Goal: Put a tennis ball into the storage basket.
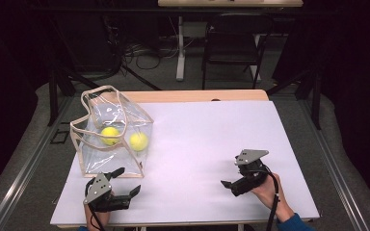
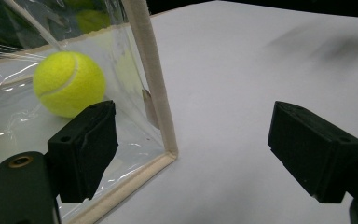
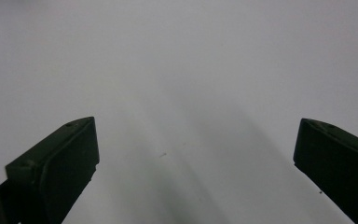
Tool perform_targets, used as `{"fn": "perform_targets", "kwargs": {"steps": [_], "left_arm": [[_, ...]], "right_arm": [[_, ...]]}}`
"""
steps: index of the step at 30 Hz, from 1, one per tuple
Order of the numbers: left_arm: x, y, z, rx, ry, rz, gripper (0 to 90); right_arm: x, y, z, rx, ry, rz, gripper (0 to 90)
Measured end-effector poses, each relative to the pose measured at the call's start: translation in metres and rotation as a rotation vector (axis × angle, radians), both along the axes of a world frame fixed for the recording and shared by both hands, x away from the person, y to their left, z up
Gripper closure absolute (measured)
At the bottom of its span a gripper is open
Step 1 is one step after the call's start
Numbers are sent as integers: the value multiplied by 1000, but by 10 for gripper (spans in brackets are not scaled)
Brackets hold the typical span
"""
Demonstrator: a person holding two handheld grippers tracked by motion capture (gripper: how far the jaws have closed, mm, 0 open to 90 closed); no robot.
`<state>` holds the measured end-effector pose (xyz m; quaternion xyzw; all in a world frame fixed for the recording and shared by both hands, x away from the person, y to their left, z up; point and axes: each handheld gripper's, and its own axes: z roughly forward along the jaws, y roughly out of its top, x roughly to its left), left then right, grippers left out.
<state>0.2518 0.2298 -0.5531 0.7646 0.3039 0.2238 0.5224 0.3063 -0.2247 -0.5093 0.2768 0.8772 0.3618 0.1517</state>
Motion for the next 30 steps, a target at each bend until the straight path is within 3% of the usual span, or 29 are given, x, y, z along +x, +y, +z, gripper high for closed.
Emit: {"fn": "perform_targets", "kwargs": {"steps": [7, 14, 24, 30], "left_arm": [[0, 0, 0, -1, -2, 1, 161], [0, 0, 0, 7, 1, 1, 161], [-1, 1, -1, 19, 4, 4, 161], [-2, 1, 0, 24, 10, 7, 161]], "right_arm": [[-8, -17, -15, 1, 23, -44, 0], [-18, -32, -28, 15, 18, -93, 0], [-30, -52, -41, 47, 20, -171, 0], [-37, -58, -44, 61, 28, -186, 0]]}}
